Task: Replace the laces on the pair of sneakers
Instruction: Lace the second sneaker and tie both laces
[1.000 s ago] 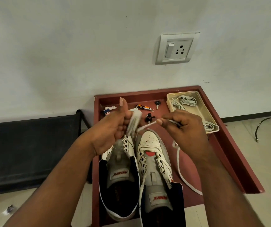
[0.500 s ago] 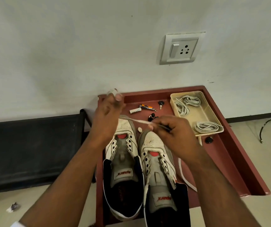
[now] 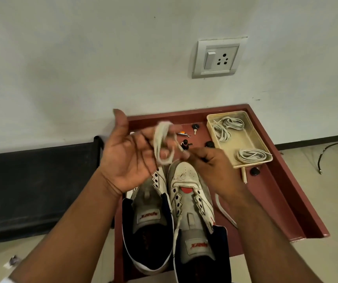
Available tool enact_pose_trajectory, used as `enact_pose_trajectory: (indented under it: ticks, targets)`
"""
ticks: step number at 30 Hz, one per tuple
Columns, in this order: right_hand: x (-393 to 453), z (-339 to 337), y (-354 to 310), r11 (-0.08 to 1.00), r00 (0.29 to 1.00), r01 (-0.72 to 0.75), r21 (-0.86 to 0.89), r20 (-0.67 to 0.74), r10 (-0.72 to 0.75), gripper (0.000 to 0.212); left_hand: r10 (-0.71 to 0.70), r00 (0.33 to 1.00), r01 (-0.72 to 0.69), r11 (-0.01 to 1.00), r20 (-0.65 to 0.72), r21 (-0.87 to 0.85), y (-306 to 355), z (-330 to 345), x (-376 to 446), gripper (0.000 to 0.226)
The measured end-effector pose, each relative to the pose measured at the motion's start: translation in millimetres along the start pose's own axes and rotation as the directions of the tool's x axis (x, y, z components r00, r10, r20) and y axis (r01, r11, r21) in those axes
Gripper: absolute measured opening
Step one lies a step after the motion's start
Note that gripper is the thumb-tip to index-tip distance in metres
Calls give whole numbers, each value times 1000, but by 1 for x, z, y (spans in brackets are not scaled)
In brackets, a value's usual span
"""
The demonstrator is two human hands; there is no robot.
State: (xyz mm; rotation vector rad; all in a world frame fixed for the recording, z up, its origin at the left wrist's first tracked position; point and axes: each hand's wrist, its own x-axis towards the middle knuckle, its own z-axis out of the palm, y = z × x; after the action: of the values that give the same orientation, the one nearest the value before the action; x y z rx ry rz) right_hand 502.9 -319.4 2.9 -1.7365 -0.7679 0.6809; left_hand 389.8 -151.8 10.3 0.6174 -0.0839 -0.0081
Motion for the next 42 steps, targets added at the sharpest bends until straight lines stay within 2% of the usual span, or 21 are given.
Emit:
enact_pose_trajectory:
  ticks: [2,3,5,7,9,11,13,15,18,21,23,25,27,29,32,34,35,37,38,40,42]
  targets:
    - [-1,11,-2,999,990,17,-38,140,-12,11,187,970,-207,970,-156,-128,4,-2,3,98]
    - [-1,15,-4,998,985,38,-50,167,-29,12,255,926,-286,955,-279,-76,5,-4,5,96]
    - [1,15,-8,995,987,74,-68,146,-64,14,380,798,-306,924,-468,227,5,-6,8,92]
    - [1,10,-10,993,992,99,-65,90,-93,11,469,712,-146,827,-523,543,4,-9,9,94]
    - [1,5,-12,992,993,117,-36,33,-116,10,485,706,108,646,-515,756,4,-10,6,104]
    - [0,0,-17,985,984,174,-14,-23,-174,13,430,751,333,411,-502,849,3,-10,-1,103]
    - [0,-4,-21,976,972,216,-10,-88,-216,14,238,842,422,267,-484,866,1,-6,-3,96]
    - [1,-11,-20,978,959,208,-2,-198,-205,16,-25,905,405,362,-426,840,-3,4,-1,90]
    - [2,-16,-16,981,932,193,-17,-310,-189,22,-183,954,295,725,-239,622,-4,7,0,79]
    - [3,-9,-11,994,969,88,63,-235,-71,18,-106,992,125,930,-73,345,-5,9,3,79]
    - [5,0,0,1000,992,18,-15,-124,-19,25,82,990,-68,991,-116,117,-4,8,5,78]
    - [5,9,8,992,999,-8,-123,34,12,32,259,929,-266,964,-266,10,1,2,6,77]
    - [3,15,9,991,993,2,-137,119,14,25,368,834,-344,929,-411,132,4,-3,7,76]
    - [2,17,5,985,993,83,-151,93,-69,20,428,752,-288,897,-501,335,6,-8,8,74]
    - [0,15,-6,892,940,313,-324,-27,-340,26,478,685,-120,818,-549,563,5,-8,7,72]
    - [-1,15,-18,819,868,420,-391,-88,-488,32,450,717,80,706,-532,704,4,-7,4,71]
    - [-1,14,-22,795,836,456,-400,-114,-537,32,406,765,196,594,-501,780,3,-8,2,72]
    - [0,10,-25,785,802,486,-385,-161,-575,22,231,862,345,384,-451,857,0,-2,-2,73]
    - [0,6,-25,804,810,468,-366,-187,-556,18,129,894,363,355,-429,862,-2,4,-3,71]
    - [0,-4,-23,873,847,393,-289,-255,-466,17,-43,934,334,466,-356,819,-4,13,-1,59]
    - [-2,-12,-20,936,880,311,-166,-323,-349,16,-103,966,246,641,-236,727,-3,11,0,47]
